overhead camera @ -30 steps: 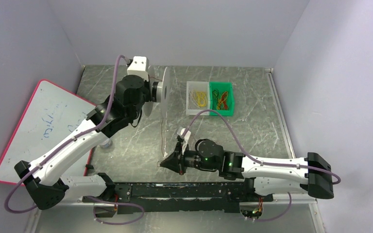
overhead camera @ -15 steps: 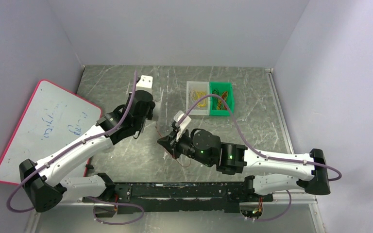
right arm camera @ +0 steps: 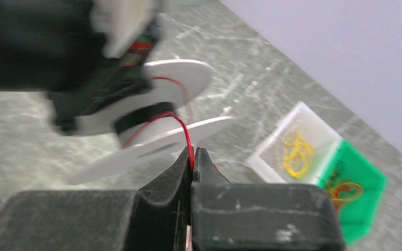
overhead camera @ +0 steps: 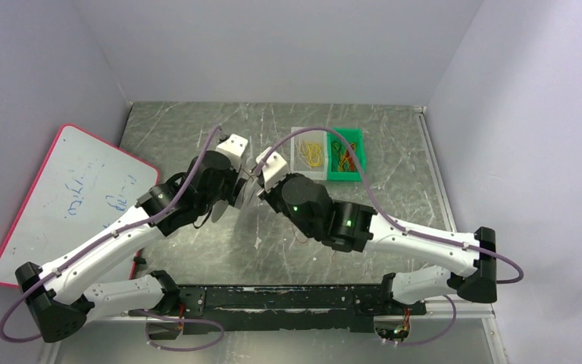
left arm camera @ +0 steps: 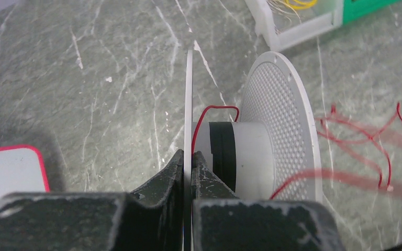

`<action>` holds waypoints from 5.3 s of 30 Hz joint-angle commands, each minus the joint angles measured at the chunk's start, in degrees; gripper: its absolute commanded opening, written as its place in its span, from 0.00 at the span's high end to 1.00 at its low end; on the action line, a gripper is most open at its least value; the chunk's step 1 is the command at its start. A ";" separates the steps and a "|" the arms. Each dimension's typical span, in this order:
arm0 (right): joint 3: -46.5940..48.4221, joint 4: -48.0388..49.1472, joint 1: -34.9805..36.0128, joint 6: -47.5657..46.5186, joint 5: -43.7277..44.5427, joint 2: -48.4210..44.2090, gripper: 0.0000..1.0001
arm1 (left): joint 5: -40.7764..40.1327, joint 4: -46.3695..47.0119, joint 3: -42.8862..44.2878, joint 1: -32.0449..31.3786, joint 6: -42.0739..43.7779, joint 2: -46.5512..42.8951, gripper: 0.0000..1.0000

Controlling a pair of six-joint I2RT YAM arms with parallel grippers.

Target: Wrap the cables

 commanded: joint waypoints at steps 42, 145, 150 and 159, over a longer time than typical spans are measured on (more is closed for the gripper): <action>-43.75 42.75 -32.01 5.88 -34.15 -12.96 0.70 | 49.73 -6.73 23.07 -0.91 2.35 -13.56 0.93; -12.88 9.12 -38.61 10.54 -37.23 6.09 1.00 | 31.95 -1.73 1.42 -3.32 6.12 -15.02 0.93; -22.81 15.10 -38.56 14.05 -40.06 4.15 1.00 | 32.66 0.95 4.64 -3.34 3.81 -17.49 0.93; -39.74 36.93 -38.53 24.10 -51.11 1.15 1.00 | 26.19 8.19 8.87 -3.32 -2.26 -17.11 0.93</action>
